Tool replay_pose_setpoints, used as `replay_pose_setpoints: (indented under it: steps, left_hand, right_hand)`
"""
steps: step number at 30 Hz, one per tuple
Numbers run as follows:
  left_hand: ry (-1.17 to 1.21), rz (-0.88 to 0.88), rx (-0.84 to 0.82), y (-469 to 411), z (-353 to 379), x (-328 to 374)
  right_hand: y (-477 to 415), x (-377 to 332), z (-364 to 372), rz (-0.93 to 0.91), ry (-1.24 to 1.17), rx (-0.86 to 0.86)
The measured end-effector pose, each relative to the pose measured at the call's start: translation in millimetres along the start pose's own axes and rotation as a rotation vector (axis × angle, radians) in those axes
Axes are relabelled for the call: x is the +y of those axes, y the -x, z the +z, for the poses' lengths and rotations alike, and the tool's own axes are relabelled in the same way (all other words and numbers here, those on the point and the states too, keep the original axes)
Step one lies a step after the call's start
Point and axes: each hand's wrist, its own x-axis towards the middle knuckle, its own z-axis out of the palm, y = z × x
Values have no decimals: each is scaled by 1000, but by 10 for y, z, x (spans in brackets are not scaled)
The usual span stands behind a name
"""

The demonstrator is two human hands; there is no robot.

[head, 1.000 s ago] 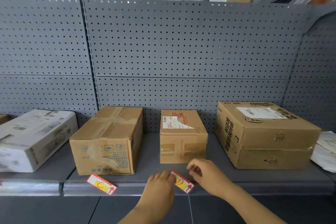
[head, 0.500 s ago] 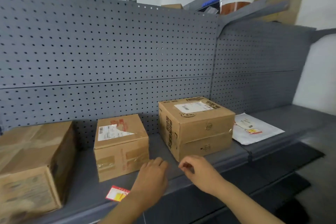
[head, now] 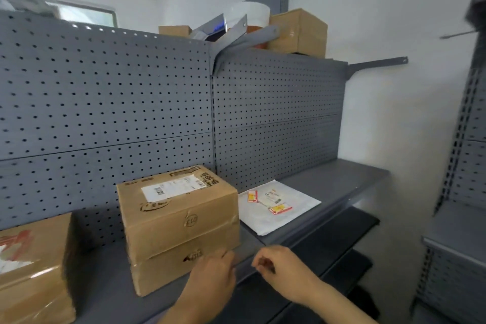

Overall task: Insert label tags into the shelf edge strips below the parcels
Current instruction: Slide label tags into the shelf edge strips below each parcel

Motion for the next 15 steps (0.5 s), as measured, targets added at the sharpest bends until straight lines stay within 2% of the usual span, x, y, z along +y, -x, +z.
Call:
replay_pose_setpoints:
  steps: [7,15]
  left_hand:
    - [31,-34,-68,-707,160,513]
    - [77,-41,-148,-1445,387,543]
  right_hand:
    - [-174,661,-407,64,-35,-45]
    - [-719,1168,-485,166,-60,-33]
